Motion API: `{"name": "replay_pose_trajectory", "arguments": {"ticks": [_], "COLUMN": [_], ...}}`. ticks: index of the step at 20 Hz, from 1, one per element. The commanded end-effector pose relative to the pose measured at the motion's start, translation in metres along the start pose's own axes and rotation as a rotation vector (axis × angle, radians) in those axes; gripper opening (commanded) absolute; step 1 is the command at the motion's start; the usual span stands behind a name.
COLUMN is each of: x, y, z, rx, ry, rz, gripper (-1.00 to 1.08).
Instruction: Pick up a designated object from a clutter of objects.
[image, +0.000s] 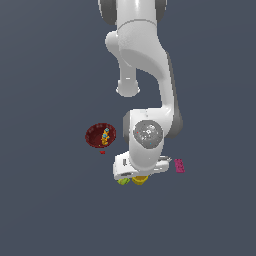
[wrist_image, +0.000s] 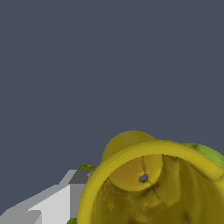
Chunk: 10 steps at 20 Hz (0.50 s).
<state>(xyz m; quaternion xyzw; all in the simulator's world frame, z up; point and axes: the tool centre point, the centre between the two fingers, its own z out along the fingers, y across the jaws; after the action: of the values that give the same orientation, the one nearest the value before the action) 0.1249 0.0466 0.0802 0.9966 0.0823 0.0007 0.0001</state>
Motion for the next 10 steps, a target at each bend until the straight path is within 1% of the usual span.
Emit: {"name": "replay_pose_trajectory", "arguments": {"ticks": [1,10], "x": [-0.008,-0.051], "y": [-0.005,-0.027], "z": [-0.014,-0.075], "rx": [0.0,-0.001], "ry": [0.002,0.002], "rz": [0.0,0.0], "gripper": [-1.0,-1.0]}}
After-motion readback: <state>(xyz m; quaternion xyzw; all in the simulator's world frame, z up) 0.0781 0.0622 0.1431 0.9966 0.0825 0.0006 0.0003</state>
